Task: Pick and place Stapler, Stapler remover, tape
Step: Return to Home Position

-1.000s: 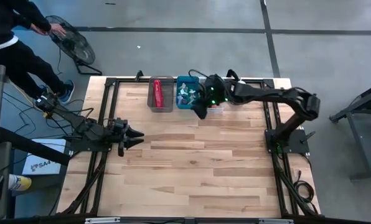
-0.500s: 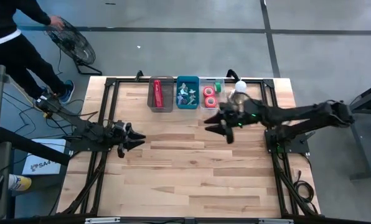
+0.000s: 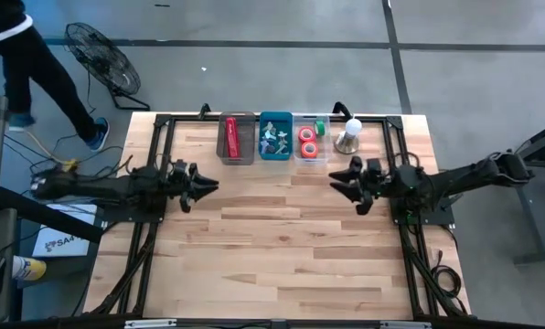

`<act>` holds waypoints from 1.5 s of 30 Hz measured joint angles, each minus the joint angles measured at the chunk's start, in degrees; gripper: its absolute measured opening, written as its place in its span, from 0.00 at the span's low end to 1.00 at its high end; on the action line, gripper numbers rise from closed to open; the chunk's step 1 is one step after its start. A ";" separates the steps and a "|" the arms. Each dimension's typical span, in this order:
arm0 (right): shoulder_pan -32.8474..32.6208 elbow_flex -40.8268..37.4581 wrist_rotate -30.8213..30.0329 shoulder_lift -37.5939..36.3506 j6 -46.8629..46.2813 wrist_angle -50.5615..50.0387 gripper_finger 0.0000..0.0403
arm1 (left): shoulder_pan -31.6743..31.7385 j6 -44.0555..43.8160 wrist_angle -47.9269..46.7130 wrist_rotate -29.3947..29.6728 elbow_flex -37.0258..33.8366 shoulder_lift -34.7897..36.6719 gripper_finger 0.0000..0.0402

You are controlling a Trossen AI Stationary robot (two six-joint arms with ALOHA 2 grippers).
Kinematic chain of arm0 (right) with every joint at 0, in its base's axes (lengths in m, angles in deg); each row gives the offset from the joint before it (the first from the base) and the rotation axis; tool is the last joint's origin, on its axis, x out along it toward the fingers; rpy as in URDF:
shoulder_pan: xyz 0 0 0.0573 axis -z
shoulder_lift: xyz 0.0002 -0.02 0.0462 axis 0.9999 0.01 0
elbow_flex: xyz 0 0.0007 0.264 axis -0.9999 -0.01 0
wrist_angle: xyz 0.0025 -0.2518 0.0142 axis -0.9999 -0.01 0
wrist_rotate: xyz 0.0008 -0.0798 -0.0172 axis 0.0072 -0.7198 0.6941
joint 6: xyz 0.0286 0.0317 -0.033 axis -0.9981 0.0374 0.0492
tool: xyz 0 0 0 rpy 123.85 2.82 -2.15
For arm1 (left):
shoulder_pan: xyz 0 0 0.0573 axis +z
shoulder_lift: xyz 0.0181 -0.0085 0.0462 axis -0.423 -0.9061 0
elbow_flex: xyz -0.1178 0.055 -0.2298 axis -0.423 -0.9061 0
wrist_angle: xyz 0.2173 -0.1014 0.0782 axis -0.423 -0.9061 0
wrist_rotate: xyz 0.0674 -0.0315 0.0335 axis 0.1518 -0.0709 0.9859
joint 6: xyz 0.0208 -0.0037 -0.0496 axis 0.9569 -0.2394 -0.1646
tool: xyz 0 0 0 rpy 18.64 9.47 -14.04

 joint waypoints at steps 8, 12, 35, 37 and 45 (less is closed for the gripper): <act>5.15 -10.99 6.08 -9.84 0.13 7.45 0.42 | 15.01 -1.29 0.03 -10.59 -0.09 0.27 0.22; 7.71 -14.24 9.92 -16.21 0.33 7.19 0.42 | 18.69 -1.36 0.02 -12.57 0.15 0.29 0.22; 12.80 -14.10 10.98 -38.83 4.15 -39.03 0.42 | 21.15 5.89 -9.05 -15.50 1.80 2.44 0.22; 12.80 -14.05 10.46 -38.64 4.56 -39.27 0.42 | 21.15 5.91 -9.01 -15.46 1.81 2.46 0.22; 12.80 -14.10 10.34 -38.68 4.75 -38.63 0.42 | 21.15 5.89 -9.07 -15.05 1.90 2.46 0.22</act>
